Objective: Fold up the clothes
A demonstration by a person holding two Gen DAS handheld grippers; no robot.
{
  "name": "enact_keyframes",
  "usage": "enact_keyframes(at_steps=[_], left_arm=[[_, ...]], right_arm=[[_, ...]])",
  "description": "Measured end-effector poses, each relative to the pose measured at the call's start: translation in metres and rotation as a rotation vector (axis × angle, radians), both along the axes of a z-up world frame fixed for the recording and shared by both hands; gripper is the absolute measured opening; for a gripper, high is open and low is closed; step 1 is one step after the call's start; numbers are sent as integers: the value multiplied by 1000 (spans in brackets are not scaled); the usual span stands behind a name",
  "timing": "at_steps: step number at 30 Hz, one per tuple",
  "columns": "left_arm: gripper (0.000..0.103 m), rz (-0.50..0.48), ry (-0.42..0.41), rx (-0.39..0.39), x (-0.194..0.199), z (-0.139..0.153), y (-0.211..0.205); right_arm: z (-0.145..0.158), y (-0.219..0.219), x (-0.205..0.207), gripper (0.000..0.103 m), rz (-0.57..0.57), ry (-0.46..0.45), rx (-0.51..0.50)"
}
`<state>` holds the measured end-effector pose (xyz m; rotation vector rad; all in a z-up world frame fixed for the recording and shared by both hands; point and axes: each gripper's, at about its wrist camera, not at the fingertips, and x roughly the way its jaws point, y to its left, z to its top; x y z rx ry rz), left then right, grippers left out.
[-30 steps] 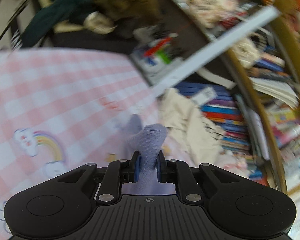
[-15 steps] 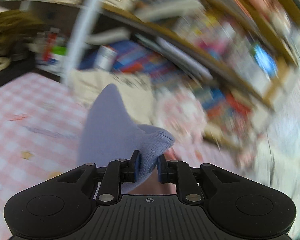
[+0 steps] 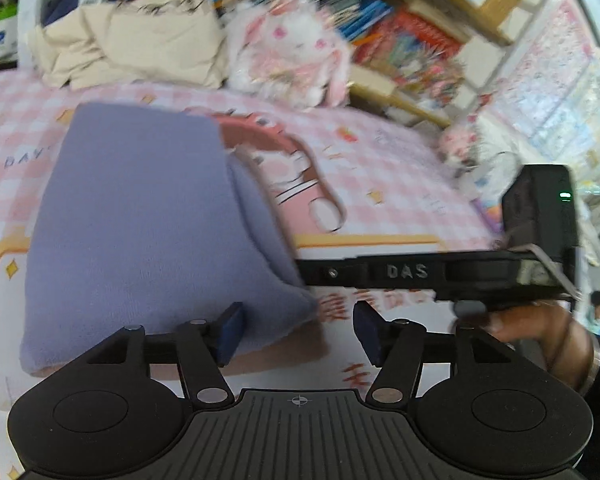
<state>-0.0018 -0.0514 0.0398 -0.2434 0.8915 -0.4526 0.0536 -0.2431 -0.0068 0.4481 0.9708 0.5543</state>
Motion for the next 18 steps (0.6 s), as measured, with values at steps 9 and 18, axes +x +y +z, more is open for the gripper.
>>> enact_keyframes(at_steps=[9,18], left_arm=[[82,316,-170,103,-4,14,64],[81,168,-135,292,-8,-32,54]], right_arm=[[9,19,26,63,19,91,122],[6,51,49,26,0,38,53]])
